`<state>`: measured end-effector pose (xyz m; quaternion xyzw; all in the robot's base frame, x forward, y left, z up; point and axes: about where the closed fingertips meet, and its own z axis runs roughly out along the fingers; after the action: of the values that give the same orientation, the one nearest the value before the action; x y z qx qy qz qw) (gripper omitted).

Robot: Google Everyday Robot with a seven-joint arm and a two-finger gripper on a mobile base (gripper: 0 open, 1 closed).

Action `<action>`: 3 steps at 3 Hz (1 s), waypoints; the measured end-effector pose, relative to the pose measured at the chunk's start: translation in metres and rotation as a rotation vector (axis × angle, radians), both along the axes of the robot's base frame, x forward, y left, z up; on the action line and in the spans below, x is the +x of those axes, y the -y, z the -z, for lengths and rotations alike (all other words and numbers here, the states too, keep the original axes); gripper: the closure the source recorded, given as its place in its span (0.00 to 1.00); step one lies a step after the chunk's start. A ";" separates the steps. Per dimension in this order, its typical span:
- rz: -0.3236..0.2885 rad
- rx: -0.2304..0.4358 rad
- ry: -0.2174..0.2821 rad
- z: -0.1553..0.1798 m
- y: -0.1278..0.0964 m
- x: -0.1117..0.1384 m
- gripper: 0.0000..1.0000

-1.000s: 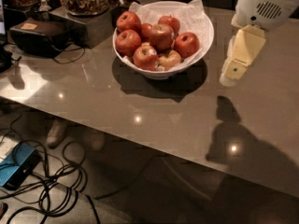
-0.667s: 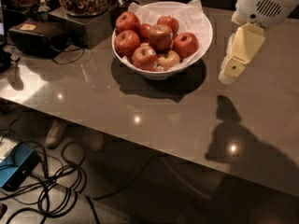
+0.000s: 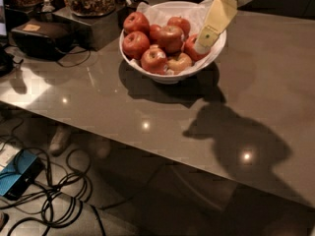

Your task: Pick apple from white bowl

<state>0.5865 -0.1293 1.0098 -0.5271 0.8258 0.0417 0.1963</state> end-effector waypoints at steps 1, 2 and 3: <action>-0.001 0.015 0.033 -0.007 -0.005 0.008 0.00; 0.037 0.045 0.049 -0.007 -0.012 0.018 0.00; 0.062 0.089 0.054 -0.010 -0.030 0.035 0.02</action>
Offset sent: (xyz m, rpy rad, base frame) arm 0.0214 0.0143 0.0057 0.0672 -0.0318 -0.0922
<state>0.6213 -0.0994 1.0193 -0.4928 0.8336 0.0579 0.2427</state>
